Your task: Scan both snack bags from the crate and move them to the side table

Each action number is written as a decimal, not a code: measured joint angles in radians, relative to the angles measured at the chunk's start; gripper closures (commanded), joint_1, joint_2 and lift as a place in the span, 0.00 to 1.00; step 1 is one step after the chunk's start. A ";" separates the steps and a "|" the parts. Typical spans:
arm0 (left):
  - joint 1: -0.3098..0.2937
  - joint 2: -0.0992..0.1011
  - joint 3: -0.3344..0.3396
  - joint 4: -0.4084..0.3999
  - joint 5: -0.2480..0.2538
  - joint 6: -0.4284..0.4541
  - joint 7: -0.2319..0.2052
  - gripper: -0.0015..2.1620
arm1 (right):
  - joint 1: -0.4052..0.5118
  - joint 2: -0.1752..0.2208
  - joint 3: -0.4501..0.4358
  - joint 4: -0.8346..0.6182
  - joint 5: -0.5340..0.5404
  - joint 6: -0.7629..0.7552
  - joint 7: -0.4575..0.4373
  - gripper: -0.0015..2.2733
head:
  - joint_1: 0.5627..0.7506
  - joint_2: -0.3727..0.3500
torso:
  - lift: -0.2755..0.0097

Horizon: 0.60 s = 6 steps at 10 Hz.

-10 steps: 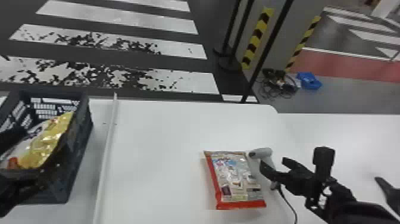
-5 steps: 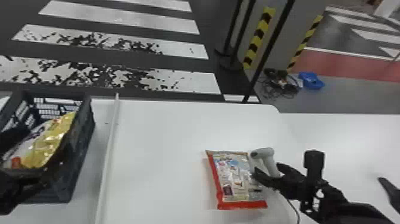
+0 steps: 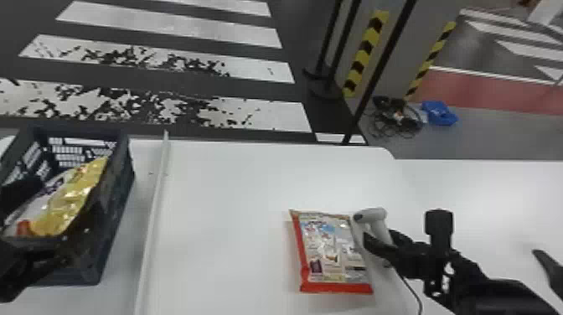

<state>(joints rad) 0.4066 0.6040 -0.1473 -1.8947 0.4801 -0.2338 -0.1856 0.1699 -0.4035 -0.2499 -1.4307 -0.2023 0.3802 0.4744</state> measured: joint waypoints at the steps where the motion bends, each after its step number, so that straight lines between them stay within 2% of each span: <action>1: 0.001 0.000 0.000 -0.001 0.000 0.000 -0.001 0.04 | 0.000 -0.001 0.003 0.001 -0.003 -0.031 -0.028 0.99 | 0.70 0.13 | 0.63; 6: 0.003 0.001 -0.001 -0.003 0.000 -0.003 -0.003 0.04 | 0.006 -0.003 0.009 0.001 -0.015 -0.077 -0.066 0.99 | 0.70 0.13 | 0.63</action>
<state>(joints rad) 0.4096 0.6052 -0.1485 -1.8980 0.4801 -0.2369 -0.1883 0.1760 -0.4065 -0.2410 -1.4299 -0.2176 0.3028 0.4088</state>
